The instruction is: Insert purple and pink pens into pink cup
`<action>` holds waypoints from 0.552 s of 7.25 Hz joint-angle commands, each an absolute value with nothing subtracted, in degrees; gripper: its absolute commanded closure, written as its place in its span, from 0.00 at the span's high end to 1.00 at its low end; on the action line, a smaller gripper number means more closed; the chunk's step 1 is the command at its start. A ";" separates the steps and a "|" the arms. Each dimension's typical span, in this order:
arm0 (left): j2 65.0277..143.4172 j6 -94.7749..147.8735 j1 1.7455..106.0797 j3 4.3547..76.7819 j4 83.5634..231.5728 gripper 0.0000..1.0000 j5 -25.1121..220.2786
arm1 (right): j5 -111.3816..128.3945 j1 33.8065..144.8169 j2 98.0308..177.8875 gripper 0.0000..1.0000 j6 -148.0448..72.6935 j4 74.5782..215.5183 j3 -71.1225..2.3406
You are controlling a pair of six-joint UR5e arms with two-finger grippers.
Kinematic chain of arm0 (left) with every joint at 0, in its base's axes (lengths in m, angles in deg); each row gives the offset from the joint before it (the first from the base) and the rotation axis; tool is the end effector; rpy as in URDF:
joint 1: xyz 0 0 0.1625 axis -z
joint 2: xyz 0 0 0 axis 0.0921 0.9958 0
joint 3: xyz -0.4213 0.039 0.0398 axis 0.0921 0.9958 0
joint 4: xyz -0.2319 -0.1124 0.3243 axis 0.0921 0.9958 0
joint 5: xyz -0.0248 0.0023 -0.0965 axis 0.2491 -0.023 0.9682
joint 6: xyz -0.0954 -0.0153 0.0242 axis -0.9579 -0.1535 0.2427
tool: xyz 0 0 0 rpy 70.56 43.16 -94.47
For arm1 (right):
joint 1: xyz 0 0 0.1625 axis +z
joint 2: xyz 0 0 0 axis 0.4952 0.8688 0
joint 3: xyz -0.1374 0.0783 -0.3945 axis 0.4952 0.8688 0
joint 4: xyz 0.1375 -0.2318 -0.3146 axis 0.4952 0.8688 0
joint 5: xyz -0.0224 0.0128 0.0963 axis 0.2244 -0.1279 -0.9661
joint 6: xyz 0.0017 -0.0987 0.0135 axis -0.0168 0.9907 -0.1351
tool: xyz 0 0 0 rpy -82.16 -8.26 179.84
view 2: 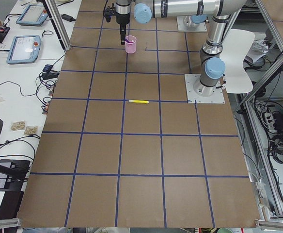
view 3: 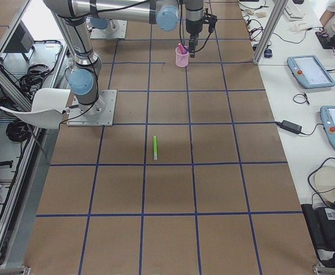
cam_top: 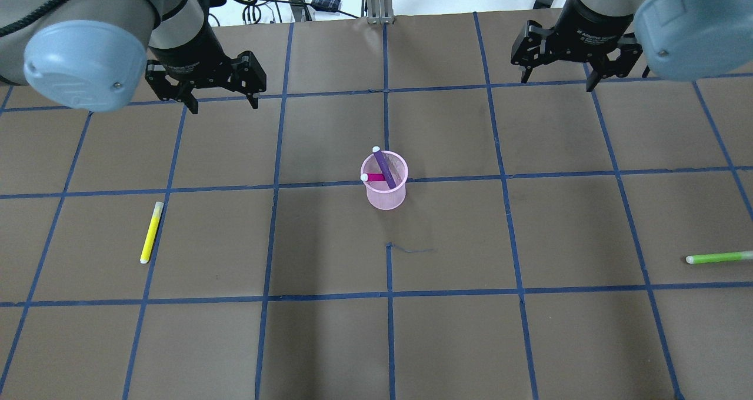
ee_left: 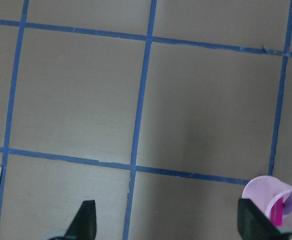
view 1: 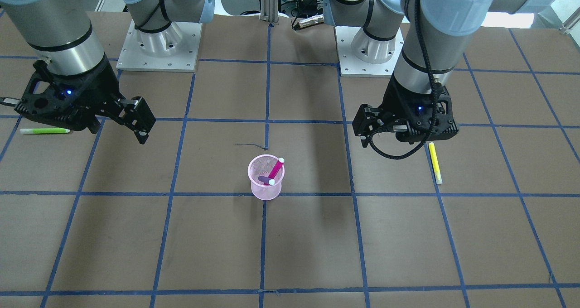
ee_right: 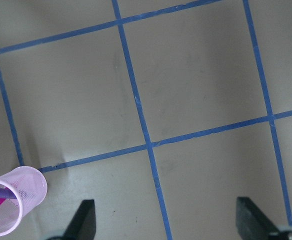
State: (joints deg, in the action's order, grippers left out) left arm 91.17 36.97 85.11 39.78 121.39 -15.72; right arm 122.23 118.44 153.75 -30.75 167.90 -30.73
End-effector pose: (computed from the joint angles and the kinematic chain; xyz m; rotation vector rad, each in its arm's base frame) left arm -0.1339 -0.5420 0.4449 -0.1076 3.1098 -0.0882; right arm 0.1205 -0.5363 0.4725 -0.2963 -3.1187 0.1637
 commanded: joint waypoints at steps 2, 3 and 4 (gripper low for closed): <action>87.63 45.48 80.77 40.21 126.62 1.00 -14.92 | 121.27 119.94 154.81 1.00 -28.65 157.96 -25.60; 86.22 45.76 80.76 41.00 127.33 1.00 -14.83 | 121.26 120.29 154.64 1.00 -28.21 157.95 -25.94; 84.82 45.76 81.02 42.40 127.51 1.00 -15.09 | 121.44 120.30 153.85 1.00 -27.16 158.65 -26.29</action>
State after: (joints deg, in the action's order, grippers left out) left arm 86.56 45.29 81.00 41.06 126.89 -14.92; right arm 121.34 120.10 154.52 -28.14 158.42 -26.12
